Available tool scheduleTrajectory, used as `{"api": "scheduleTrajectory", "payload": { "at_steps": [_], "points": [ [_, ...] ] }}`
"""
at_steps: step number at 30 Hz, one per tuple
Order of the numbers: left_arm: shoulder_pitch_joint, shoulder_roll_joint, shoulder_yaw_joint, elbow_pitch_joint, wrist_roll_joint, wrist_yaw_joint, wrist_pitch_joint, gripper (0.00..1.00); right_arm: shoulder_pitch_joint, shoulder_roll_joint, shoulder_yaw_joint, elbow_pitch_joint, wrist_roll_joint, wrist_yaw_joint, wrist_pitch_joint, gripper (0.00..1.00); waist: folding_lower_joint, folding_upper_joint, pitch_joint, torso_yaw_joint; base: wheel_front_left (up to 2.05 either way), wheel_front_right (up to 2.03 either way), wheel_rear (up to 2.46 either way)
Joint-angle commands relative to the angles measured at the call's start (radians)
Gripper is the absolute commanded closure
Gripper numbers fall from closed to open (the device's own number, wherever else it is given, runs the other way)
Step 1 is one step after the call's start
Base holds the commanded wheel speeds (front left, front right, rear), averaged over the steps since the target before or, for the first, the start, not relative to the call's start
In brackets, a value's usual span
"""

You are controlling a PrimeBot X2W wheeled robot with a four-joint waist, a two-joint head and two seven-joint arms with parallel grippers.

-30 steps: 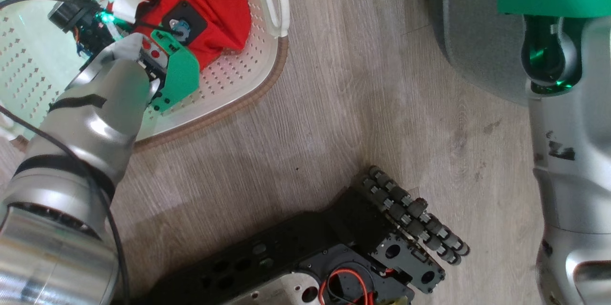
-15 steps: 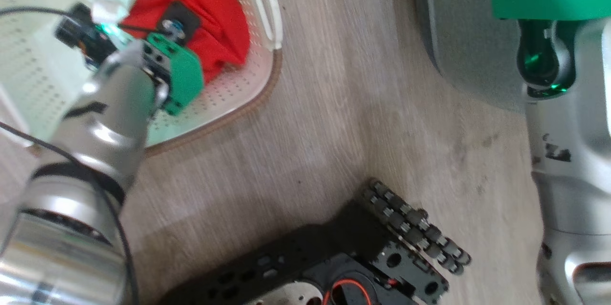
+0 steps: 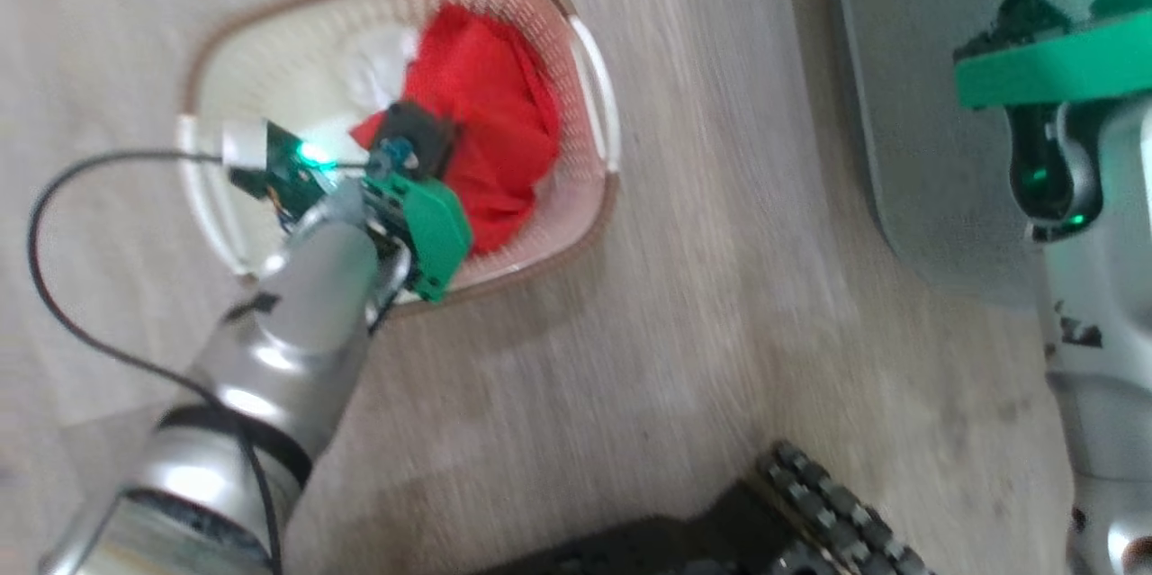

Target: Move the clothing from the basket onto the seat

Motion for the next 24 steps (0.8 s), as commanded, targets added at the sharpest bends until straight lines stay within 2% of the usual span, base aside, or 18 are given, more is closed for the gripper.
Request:
{"api": "scheduleTrajectory", "payload": {
  "at_steps": [1, 12, 24],
  "points": [
    [0.044, 0.002, 0.022, -0.058, -0.027, 0.001, -0.014, 1.0, 0.039, -0.017, 0.009, -0.019, -0.006, 0.0, -0.006, 0.0, 0.0001, -0.0001, -0.116, 0.081, 0.0, 0.0, 0.0],
    [0.239, 0.002, 0.043, -0.283, -0.152, 0.044, -0.014, 1.0, 0.187, -0.055, 0.016, 0.06, -0.018, 0.0, -0.006, 0.0, 0.0001, -0.0001, -0.403, 0.208, 0.0, 0.0, 0.0],
    [0.345, 0.002, 0.127, -0.41, -0.136, 0.048, -0.014, 1.0, 0.317, -0.035, 0.014, 0.108, -0.027, 0.0, -0.006, 0.0, 0.0001, -0.0001, -0.572, 0.268, 0.0, 0.0, 0.0]
  ]
}}
